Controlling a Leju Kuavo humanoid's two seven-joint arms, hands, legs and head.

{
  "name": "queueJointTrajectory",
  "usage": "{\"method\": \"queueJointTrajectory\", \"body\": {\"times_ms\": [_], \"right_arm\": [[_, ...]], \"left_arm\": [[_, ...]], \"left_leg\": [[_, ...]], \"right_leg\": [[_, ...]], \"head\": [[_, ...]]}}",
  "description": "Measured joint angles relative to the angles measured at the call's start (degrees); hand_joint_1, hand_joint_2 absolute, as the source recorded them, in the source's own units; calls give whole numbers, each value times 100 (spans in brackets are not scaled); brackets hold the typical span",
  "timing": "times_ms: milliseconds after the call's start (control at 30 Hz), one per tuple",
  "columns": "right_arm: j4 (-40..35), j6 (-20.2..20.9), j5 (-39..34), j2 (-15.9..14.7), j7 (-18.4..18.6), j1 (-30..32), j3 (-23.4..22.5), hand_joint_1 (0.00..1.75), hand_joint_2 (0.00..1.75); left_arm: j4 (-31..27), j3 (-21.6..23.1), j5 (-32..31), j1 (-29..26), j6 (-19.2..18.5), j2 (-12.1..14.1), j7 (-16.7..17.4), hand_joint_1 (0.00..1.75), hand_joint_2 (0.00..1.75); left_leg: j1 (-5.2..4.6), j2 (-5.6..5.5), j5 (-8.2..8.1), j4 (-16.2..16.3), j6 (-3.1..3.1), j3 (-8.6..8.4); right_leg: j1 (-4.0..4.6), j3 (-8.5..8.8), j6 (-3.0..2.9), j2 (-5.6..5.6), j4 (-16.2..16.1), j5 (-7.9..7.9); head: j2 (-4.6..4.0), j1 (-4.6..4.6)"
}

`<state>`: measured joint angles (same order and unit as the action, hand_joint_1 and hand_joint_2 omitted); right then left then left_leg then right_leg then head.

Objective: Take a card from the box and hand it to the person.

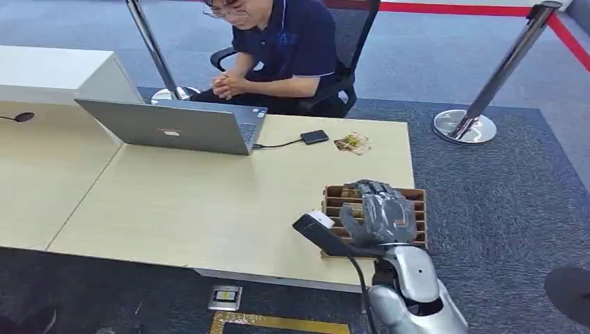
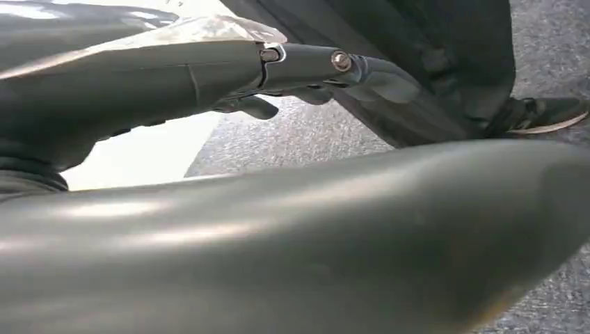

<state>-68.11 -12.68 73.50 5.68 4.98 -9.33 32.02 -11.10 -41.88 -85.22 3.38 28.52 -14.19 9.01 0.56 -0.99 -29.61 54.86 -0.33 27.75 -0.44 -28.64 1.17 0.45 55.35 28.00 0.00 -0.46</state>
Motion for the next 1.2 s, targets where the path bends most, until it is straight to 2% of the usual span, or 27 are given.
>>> {"method": "queueJointTrajectory", "body": {"times_ms": [300,1000,1200], "right_arm": [[411,-35,287,127,326,-175,41,70,175],[1143,-210,747,194,634,-364,37,72,175],[1290,-223,879,210,676,-436,28,72,175]], "left_arm": [[0,0,0,2,0,0,20,0,0],[0,2,-33,2,0,0,63,0,0],[2,-7,155,3,2,-2,63,0,0]], "left_leg": [[0,0,0,0,0,-1],[0,0,0,0,0,-1],[0,0,0,0,0,-1]], "right_leg": [[0,0,0,0,0,0],[0,-1,0,0,0,0],[0,-1,0,0,0,-1]], "head": [[0,0],[0,0],[0,2]]}}
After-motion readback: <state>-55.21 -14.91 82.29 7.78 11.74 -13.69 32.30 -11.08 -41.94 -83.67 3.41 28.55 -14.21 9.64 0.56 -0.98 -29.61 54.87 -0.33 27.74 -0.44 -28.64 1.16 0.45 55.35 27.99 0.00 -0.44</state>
